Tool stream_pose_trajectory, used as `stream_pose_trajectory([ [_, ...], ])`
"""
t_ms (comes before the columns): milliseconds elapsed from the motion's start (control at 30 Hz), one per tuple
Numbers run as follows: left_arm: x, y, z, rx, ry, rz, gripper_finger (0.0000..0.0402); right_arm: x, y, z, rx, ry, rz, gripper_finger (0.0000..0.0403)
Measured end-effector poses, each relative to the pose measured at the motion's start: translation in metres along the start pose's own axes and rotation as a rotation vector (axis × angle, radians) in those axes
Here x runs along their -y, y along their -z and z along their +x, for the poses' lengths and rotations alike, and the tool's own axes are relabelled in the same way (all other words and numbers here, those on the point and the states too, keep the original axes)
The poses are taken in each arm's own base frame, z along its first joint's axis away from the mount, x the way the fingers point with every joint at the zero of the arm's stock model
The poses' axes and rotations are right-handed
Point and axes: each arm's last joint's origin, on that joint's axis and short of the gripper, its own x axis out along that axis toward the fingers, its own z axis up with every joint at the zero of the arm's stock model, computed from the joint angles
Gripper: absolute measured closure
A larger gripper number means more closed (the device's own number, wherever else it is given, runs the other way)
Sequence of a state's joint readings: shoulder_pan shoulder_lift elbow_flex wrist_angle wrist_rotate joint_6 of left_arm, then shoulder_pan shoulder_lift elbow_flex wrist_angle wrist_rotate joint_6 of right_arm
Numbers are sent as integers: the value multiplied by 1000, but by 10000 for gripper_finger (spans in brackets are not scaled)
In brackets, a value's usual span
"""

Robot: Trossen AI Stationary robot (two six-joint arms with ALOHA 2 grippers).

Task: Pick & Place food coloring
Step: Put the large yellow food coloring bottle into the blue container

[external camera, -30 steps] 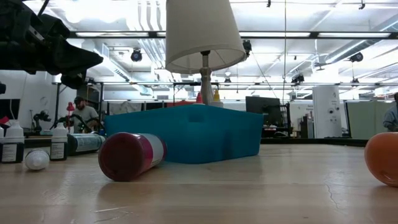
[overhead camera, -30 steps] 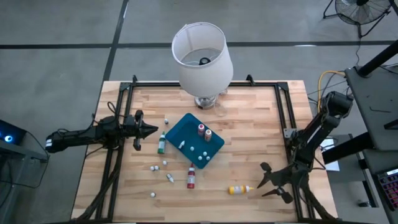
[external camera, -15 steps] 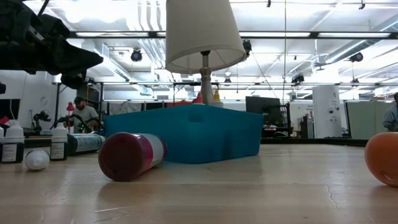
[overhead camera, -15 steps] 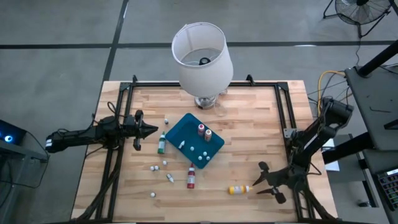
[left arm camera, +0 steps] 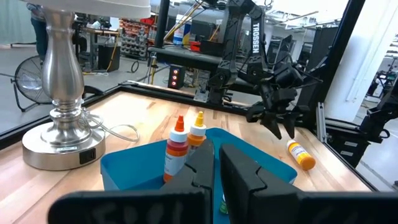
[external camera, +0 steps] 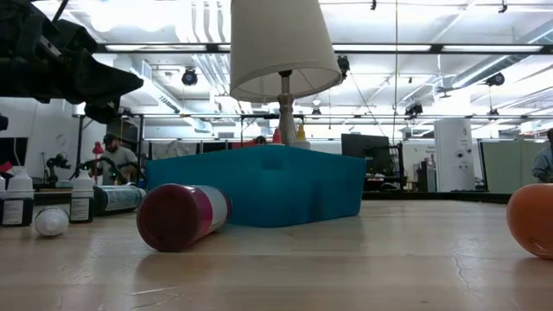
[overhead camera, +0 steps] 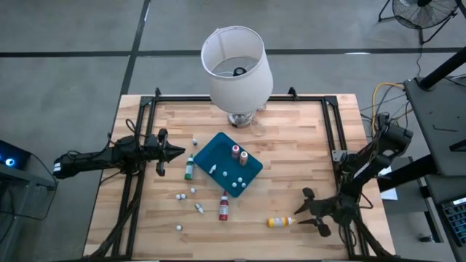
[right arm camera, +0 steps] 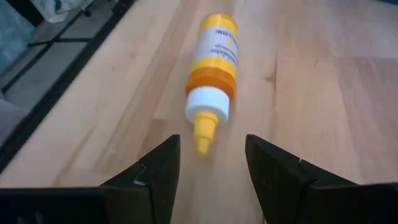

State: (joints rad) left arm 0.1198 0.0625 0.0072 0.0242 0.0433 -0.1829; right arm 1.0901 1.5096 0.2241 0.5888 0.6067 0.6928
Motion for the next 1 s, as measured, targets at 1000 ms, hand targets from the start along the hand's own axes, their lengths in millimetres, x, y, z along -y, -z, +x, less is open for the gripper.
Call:
stream_pose_trajectory([
  [1000, 0, 0, 0, 0, 0, 0, 402, -8, 12, 20, 152, 35, 44, 224],
])
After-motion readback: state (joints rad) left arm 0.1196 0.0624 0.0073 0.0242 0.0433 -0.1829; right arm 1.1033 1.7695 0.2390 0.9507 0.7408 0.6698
